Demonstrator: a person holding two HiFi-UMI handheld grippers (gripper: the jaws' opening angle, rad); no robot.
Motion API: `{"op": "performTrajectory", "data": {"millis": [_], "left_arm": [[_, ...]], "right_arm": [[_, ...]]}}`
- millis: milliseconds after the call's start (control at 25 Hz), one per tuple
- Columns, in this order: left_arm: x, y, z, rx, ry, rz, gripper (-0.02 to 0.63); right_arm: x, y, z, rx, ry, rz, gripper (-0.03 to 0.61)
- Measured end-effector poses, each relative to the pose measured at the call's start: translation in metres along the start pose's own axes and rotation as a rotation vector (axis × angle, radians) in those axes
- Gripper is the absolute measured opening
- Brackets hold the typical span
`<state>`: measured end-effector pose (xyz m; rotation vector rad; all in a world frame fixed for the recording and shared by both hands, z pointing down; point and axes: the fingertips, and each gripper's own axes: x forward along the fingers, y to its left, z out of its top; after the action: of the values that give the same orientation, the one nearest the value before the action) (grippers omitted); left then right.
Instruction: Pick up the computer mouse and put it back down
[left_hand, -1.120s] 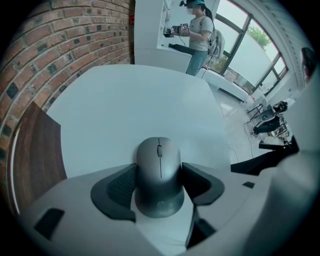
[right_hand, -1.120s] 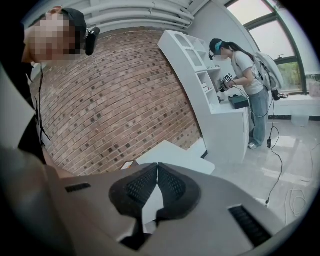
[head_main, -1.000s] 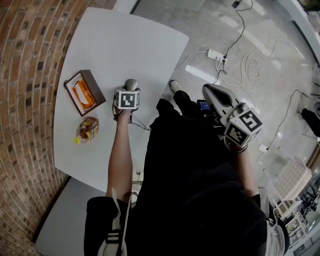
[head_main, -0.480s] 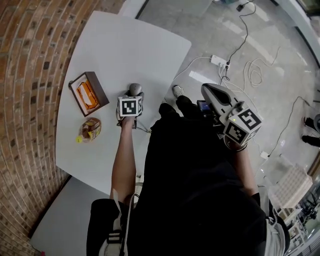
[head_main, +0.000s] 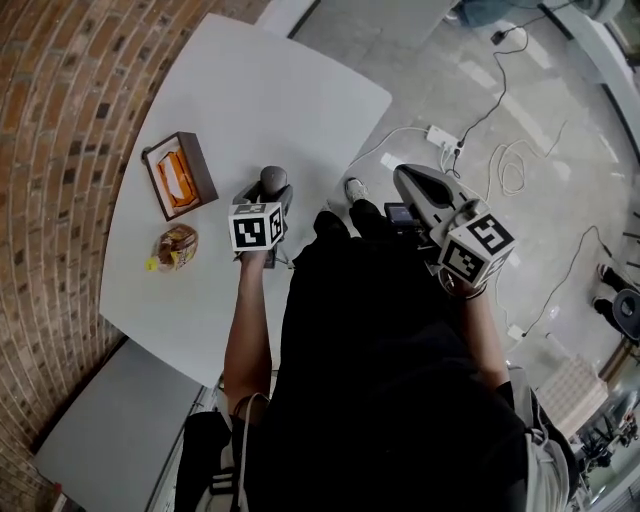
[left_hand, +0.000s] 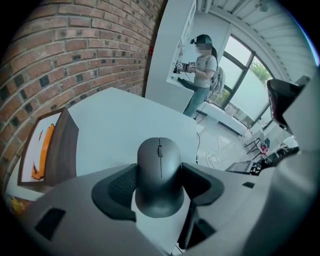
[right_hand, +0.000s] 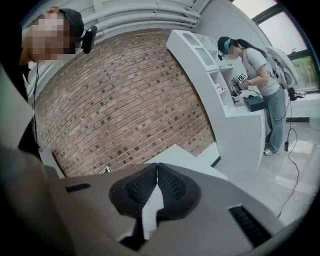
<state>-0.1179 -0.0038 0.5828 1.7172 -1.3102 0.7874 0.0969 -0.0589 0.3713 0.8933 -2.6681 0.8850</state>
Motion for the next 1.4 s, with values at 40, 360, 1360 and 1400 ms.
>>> {"op": "performTrajectory", "data": {"millis": [40,360,1360,1400], "left_arm": [[-0.005,-0.002,0.003,-0.014,-0.016,-0.003,0.296],[-0.047,-0.022,0.025,-0.134,-0.166,-0.036,0.296],[-0.163,-0.052,0.067,-0.468,-0.654,-0.265,0.296],[-0.166,-0.054,0.067,-0.46,-0.662,-0.273,0.296]], "right_arm": [[0.002,0.0,0.001,-0.002,0.005,0.012,0.018],[0.014,0.006,0.004,-0.056,0.056,0.105,0.018],[0.05,0.033,0.005,-0.144,0.133,0.268,0.018],[0.052,0.034,0.004,-0.145,0.134,0.272,0.018]]}}
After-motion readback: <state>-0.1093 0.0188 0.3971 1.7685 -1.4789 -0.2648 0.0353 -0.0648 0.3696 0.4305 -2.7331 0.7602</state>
